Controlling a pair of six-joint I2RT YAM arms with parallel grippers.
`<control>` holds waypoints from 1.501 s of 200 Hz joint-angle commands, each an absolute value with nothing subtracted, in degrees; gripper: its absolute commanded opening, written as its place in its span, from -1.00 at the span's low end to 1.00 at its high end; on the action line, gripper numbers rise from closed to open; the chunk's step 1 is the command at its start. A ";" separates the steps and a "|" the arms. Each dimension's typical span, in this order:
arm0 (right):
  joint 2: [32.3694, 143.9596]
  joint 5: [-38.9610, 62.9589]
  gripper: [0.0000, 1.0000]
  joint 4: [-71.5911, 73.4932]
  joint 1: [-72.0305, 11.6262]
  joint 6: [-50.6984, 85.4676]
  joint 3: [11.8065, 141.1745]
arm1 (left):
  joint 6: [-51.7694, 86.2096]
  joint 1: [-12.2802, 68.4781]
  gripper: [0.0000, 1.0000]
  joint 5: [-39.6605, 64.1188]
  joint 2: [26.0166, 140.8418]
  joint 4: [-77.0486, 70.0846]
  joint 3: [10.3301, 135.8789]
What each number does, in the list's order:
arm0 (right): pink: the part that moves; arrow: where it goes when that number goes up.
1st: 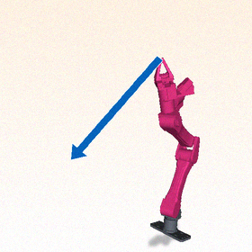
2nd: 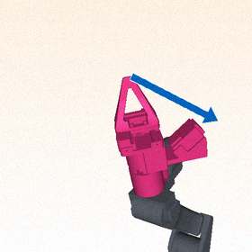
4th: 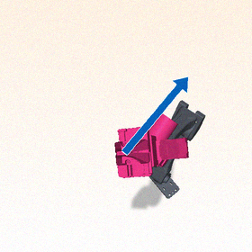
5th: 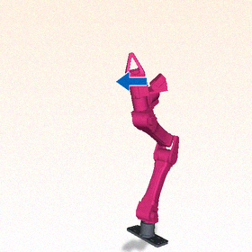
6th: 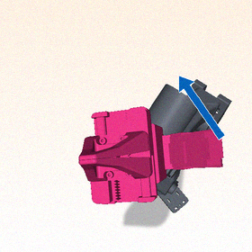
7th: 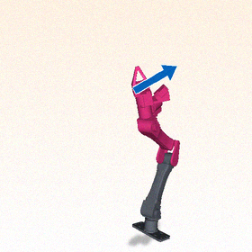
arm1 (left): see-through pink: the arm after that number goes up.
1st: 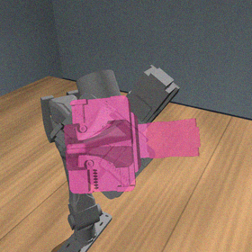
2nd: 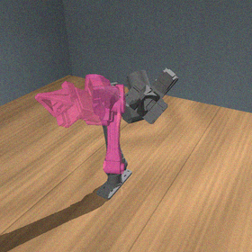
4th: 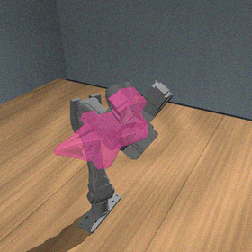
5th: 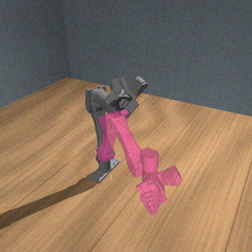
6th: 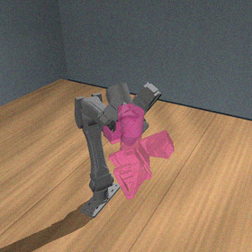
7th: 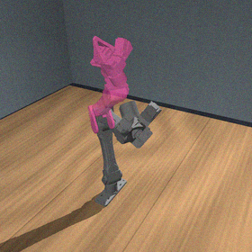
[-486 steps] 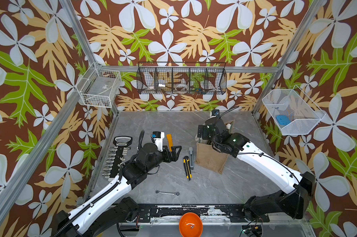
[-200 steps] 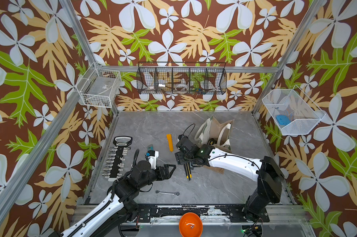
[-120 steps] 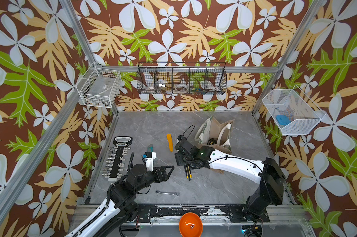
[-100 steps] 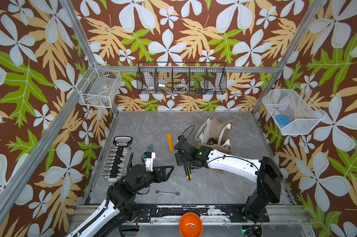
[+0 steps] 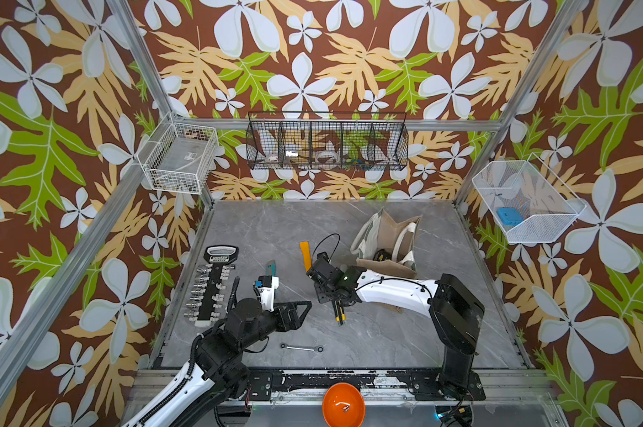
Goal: Place the art knife into the pouch
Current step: Pick up the utility knife at the center of the board.
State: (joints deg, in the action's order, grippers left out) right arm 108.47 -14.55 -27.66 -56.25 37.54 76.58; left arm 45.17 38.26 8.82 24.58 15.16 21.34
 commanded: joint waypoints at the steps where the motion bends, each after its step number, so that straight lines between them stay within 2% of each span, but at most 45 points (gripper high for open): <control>1: 108.81 -15.27 0.12 -27.04 -55.57 38.58 75.48 | 44.74 38.14 1.00 8.26 24.76 14.50 21.41; 52: 110.29 -14.39 0.21 -26.14 -54.72 38.46 74.33 | 45.00 38.14 1.00 8.79 24.85 14.28 21.27; 180: 114.87 -12.71 0.22 -25.36 -53.79 37.22 74.72 | 46.45 38.14 1.00 8.79 25.23 13.84 20.92; 210: 115.46 -12.15 0.12 -24.68 -53.79 37.00 74.86 | 46.58 38.10 1.00 8.44 25.48 13.86 21.09; 239: 115.51 -12.40 -0.25 -24.48 -53.77 36.85 74.99 | 46.41 38.14 1.00 8.26 26.13 13.80 21.53; 300: 112.12 -11.87 -0.38 -23.12 -53.79 36.20 76.66 | 46.41 38.14 1.00 6.98 26.44 13.94 21.67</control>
State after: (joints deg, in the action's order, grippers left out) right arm 113.73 -11.99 -23.55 -53.74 36.99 75.66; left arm 46.33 38.26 7.99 26.39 14.87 21.10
